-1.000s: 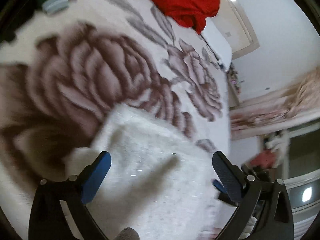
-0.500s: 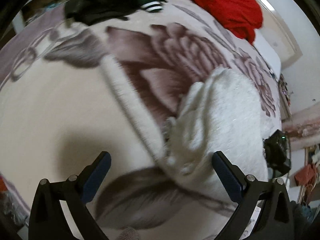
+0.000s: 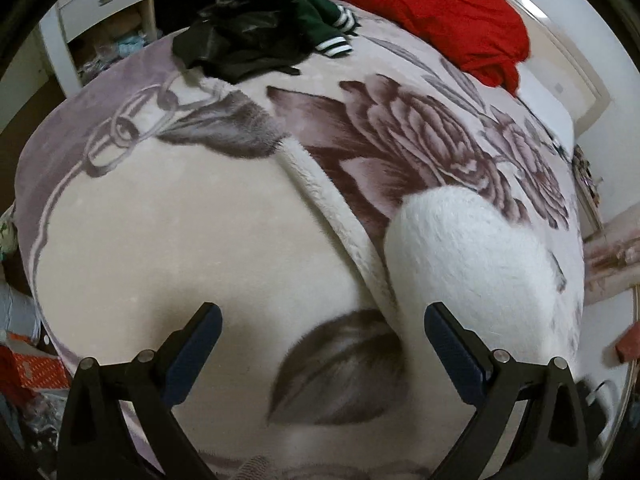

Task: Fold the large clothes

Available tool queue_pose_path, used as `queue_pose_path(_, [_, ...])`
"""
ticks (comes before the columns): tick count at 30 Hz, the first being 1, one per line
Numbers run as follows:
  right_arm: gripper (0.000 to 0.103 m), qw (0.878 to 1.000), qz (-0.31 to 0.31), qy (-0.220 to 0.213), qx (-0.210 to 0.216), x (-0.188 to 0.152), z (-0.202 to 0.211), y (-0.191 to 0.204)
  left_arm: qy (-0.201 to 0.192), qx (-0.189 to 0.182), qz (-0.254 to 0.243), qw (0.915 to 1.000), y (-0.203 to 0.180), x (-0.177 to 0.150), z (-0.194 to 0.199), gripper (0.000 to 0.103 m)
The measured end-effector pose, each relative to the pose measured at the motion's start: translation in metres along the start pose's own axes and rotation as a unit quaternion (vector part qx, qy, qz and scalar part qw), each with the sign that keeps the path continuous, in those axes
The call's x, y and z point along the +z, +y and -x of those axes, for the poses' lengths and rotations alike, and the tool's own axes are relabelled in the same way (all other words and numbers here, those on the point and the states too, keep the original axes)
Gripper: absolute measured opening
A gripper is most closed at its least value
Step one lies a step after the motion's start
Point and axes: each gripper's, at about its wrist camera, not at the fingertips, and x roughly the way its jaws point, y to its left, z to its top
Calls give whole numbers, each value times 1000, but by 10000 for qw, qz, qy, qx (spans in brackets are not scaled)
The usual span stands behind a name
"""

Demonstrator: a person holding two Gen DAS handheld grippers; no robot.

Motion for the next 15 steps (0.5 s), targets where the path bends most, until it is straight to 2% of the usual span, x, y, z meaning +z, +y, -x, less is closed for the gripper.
queue_pose_path(2, [48, 9972, 174, 304, -655, -15, -7, -19, 83, 14, -164, 9998, -8, -5, -6, 103])
queue_pose_path(4, [48, 9891, 64, 676, -1309, -15, -3, -40, 126, -15, -362, 9993, -21, -12, -16, 103])
queue_pose_path(6, [50, 9824, 288, 817, -1654, -5, 13, -34, 157, 41, -565, 9983, -33, -17, -25, 103])
queue_pose_path(8, [58, 9746, 764, 778, -1958, 3, 30, -13, 115, -29, -773, 9969, -46, -23, -36, 103])
queue_pose_path(10, [64, 9620, 1469, 427, -2260, 13, 51, 31, 125, -60, -932, 9956, -60, -29, -48, 103])
queue_pose_path(12, [66, 9459, 2188, 262, -2380, 21, 58, 77, 131, -146, -948, 9953, -67, -32, -57, 103])
queue_pose_path(14, [66, 9289, 2811, 432, -2373, 30, 38, 120, 169, -328, -839, 9958, -70, -31, -62, 103])
queue_pose_path(15, [66, 9147, 3223, 603, -2362, 34, 17, 145, 188, -374, -786, 9960, -70, -30, -63, 103])
